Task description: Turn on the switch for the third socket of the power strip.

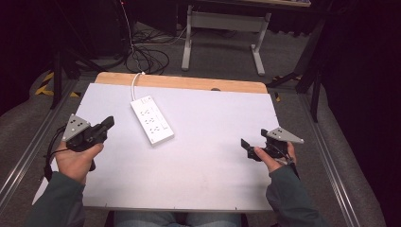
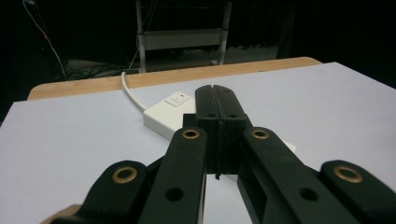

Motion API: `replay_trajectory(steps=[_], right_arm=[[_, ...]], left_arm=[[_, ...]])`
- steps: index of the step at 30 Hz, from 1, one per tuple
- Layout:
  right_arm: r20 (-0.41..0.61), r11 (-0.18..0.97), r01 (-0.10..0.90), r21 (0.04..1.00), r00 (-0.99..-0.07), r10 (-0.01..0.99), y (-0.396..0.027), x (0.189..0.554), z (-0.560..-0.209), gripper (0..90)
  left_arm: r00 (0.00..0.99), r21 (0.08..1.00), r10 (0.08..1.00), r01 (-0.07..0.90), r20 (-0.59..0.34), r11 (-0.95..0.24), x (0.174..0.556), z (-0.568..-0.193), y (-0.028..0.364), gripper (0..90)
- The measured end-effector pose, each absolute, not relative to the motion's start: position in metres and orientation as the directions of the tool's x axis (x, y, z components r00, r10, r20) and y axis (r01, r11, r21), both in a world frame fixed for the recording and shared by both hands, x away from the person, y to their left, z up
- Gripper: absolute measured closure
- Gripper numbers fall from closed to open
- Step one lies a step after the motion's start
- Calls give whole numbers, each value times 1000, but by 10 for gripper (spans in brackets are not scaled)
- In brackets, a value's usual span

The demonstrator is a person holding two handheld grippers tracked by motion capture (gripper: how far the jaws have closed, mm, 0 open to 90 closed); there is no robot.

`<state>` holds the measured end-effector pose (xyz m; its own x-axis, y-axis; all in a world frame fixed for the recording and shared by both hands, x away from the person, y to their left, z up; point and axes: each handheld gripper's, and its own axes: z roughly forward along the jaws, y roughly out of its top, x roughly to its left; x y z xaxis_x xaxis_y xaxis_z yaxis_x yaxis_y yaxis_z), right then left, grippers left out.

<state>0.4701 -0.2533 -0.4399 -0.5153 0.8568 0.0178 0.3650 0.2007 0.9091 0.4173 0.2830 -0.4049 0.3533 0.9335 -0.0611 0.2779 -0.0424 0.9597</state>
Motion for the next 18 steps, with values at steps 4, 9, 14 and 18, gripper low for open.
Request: replay_trajectory(steps=[4, 9, 14, 18], right_arm=[[17, 202, 364, 909, -517, 856, -253, 470, -440, 84], [17, 201, 364, 909, -517, 856, -253, 470, -440, 85], [18, 200, 364, 910, -516, 856, -253, 470, -440, 84], [17, 201, 364, 909, -516, 856, -253, 470, -440, 84]], left_arm=[[328, 962, 941, 274, -79, -14, 414, -405, 288, 899], [310, 965, 947, 262, -82, -2, 409, -404, 293, 863], [285, 969, 955, 247, -88, 16, 405, -403, 300, 823], [263, 970, 961, 241, -91, 26, 401, -403, 305, 748]])
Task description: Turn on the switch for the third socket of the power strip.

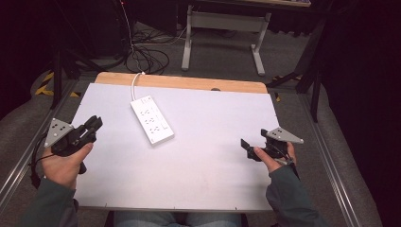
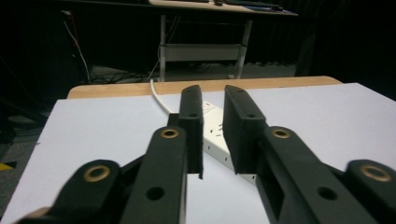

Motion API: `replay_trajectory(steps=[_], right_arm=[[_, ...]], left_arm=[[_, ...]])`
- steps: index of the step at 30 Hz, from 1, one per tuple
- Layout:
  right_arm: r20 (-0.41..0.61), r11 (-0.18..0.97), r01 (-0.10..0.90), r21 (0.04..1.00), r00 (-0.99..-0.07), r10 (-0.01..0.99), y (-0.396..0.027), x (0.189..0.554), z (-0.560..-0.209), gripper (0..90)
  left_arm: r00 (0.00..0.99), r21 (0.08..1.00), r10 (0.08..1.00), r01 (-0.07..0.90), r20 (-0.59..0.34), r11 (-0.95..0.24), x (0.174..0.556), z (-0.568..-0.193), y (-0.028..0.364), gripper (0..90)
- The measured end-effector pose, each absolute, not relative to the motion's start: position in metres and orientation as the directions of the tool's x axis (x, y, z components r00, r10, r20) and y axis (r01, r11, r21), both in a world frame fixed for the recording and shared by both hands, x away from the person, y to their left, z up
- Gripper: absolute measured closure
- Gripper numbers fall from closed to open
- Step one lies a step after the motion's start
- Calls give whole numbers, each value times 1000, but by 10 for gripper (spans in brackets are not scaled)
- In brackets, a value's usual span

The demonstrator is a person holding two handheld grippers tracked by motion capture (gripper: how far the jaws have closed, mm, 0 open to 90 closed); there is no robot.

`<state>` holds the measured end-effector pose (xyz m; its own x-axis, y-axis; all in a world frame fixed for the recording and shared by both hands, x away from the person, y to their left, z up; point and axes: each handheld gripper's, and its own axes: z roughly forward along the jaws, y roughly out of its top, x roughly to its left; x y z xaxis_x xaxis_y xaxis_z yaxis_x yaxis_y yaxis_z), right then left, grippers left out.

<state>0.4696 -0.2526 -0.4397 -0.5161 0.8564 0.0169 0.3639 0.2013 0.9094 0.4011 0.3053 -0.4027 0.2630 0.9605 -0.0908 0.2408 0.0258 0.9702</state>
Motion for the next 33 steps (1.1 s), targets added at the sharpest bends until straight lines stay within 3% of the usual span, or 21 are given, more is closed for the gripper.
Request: replay_trajectory(steps=[22, 33], right_arm=[[16, 202, 364, 909, -515, 857, -253, 470, -440, 84], [19, 200, 366, 909, -516, 857, -253, 470, -440, 84]], left_arm=[[223, 970, 970, 239, -99, 44, 396, -406, 314, 368], [202, 968, 973, 244, -109, 58, 397, -406, 316, 226]])
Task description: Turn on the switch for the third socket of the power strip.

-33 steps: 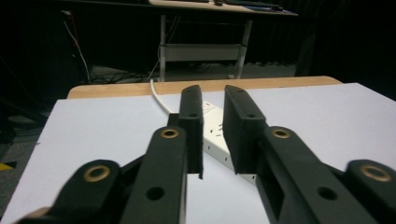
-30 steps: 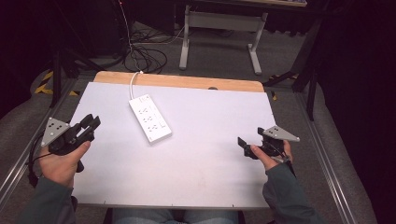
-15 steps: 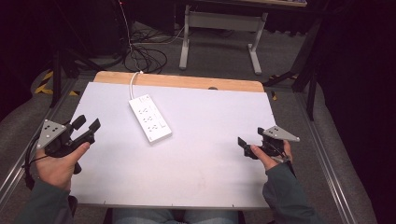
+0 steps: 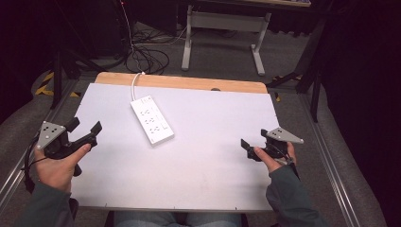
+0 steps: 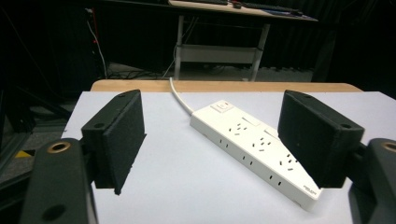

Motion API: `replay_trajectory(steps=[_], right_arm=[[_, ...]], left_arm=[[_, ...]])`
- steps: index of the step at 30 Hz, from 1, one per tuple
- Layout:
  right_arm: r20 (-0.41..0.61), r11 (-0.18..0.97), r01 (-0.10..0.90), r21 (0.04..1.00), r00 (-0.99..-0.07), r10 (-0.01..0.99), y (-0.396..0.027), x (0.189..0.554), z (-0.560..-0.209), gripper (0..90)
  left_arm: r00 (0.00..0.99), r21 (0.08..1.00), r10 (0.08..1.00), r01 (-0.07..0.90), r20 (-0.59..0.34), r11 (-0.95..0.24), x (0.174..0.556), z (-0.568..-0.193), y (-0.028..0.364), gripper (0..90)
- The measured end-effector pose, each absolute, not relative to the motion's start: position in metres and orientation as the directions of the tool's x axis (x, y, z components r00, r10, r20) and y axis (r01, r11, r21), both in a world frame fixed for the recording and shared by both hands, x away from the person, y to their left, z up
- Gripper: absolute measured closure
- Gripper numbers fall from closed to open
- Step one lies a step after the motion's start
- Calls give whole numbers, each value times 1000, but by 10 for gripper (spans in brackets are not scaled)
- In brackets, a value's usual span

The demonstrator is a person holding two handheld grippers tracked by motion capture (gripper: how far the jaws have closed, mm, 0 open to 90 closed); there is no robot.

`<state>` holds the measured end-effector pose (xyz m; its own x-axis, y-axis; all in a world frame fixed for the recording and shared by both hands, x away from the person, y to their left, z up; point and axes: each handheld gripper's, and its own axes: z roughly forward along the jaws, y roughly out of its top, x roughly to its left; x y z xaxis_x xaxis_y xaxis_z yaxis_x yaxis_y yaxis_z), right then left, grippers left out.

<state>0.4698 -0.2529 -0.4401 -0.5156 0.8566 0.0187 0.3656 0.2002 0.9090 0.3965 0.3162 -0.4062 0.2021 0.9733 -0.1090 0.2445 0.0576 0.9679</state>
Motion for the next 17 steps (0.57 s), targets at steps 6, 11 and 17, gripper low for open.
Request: replay_trajectory(steps=[6, 11, 17], right_arm=[[19, 200, 365, 909, -516, 856, -253, 470, -440, 84], [13, 206, 365, 908, -517, 856, -254, 470, -440, 84], [13, 207, 367, 907, -516, 857, -254, 470, -440, 84]], left_arm=[[200, 965, 973, 253, -119, 66, 397, -407, 315, 165], [216, 960, 966, 268, -143, 82, 398, -408, 315, 52], [235, 962, 962, 263, -138, 73, 398, -408, 315, 14]])
